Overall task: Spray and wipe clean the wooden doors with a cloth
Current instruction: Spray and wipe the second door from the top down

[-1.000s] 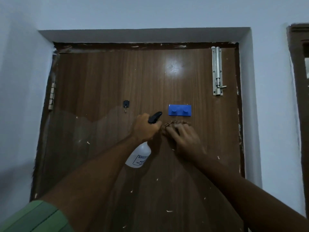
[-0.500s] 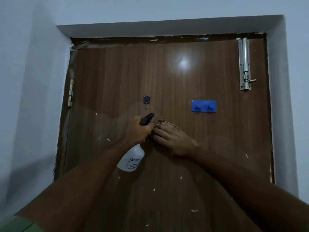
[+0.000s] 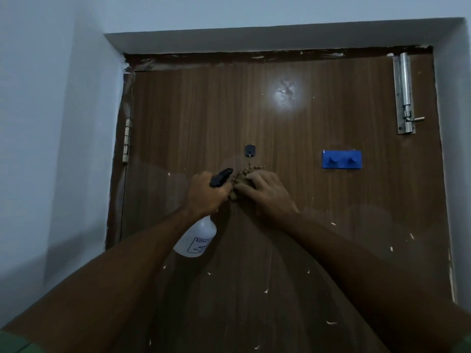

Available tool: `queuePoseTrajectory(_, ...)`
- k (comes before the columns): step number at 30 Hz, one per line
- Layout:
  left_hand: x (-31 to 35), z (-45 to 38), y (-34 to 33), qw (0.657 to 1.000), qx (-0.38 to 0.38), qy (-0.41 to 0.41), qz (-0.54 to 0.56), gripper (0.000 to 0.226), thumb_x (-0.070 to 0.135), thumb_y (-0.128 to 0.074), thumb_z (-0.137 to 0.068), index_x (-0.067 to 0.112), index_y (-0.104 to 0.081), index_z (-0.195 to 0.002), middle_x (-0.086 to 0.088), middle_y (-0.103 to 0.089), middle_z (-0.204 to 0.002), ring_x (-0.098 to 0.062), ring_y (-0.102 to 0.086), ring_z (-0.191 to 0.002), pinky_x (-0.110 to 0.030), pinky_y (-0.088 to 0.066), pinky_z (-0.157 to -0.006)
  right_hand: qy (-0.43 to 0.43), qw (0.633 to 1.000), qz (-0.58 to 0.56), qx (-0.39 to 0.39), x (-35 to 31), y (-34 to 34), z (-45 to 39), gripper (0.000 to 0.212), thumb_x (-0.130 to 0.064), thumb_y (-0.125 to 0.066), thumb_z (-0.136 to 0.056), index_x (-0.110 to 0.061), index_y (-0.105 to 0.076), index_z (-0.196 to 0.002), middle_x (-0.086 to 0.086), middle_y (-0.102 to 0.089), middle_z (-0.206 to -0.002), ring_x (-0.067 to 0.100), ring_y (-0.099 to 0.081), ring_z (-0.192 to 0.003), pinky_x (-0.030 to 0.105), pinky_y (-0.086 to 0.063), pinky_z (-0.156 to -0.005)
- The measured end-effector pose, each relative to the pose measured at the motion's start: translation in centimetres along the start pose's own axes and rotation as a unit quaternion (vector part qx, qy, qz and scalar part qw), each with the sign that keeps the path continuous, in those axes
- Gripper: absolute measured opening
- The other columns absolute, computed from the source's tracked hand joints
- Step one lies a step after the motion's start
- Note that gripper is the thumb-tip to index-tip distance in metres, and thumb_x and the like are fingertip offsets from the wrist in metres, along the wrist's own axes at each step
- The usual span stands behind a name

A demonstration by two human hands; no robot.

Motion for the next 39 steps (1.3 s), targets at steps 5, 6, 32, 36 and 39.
queuePoseTrajectory(5, -1.7, -0.8, 0.9, 1.0, 0.01, 0.019, 0.007, 0.028, 0.015, -0.067, -0.101, -0.007, -0.068, -0.083, -0.009, -0.063, -0.058, -0.013, -0.054, -0.038, -0.024, -0.043, -0.039, -0.164, 0.982, 0.054, 0.082, 1.3, 1.0, -4.8, 0.047, -0.015, -0.072, -0.082, -0.02, -0.067, -0.128, 0.012, -0.058, -0.12, 0.031, -0.047, -0.108, 0.04, -0.042, -0.084)
queuePoseTrajectory(6, -2.2, -0.8, 1.0, 0.999, 0.007, 0.026, 0.018, 0.028, 0.015, -0.066, -0.101, -0.008, -0.068, -0.084, -0.011, -0.063, -0.059, -0.014, -0.054, -0.039, -0.025, -0.043, -0.039, -0.176, 0.977, 0.06, 0.102, 0.8, 0.8, -4.7, 0.043, -0.012, -0.068, -0.085, -0.018, -0.068, -0.128, 0.013, -0.058, -0.119, 0.03, -0.047, -0.106, 0.039, -0.043, -0.082)
queuePoseTrajectory(32, -6.0, 2.9, 9.1, 0.999, 0.041, 0.026, -0.021, 0.025, 0.014, -0.062, -0.104, 0.003, -0.07, -0.083, -0.01, -0.072, -0.066, -0.013, -0.059, -0.04, -0.022, -0.047, -0.041, -0.15, 0.987, 0.052, 0.028, -2.1, -2.0, -10.6, 0.056, -0.013, -0.078, -0.081, -0.018, -0.06, -0.133, 0.014, -0.054, -0.133, 0.037, -0.048, -0.119, 0.045, -0.059, -0.074)
queuePoseTrajectory(36, -7.0, 3.9, 10.2, 0.998, 0.053, 0.041, -0.014, 0.023, 0.015, -0.062, -0.105, 0.005, -0.069, -0.086, -0.007, -0.07, -0.066, -0.008, -0.059, -0.04, -0.018, -0.045, -0.04, -0.086, 0.996, 0.002, -0.002, -7.4, -4.3, -8.5, 0.063, -0.021, -0.077, -0.083, -0.019, -0.055, -0.142, 0.014, -0.051, -0.141, 0.041, -0.045, -0.127, 0.046, -0.055, -0.086)
queuePoseTrajectory(39, -7.2, 4.2, 10.7, 0.998, 0.042, 0.036, -0.026, 0.026, 0.016, -0.06, -0.106, 0.007, -0.067, -0.082, -0.006, -0.067, -0.064, -0.008, -0.058, -0.039, -0.019, -0.044, -0.041, 0.213, 0.97, 0.022, -0.111, -10.9, -6.9, -6.0, 0.062, -0.029, -0.074, -0.088, -0.024, -0.053, -0.146, 0.01, -0.052, -0.141, 0.031, -0.043, -0.12, 0.041, -0.053, -0.087)
Point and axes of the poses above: each hand's wrist, its own z-axis away from the middle knuckle, its own y-axis out of the back of the hand, x = y × z, the point moved 6 cm from there along -z, towards the middle knuckle
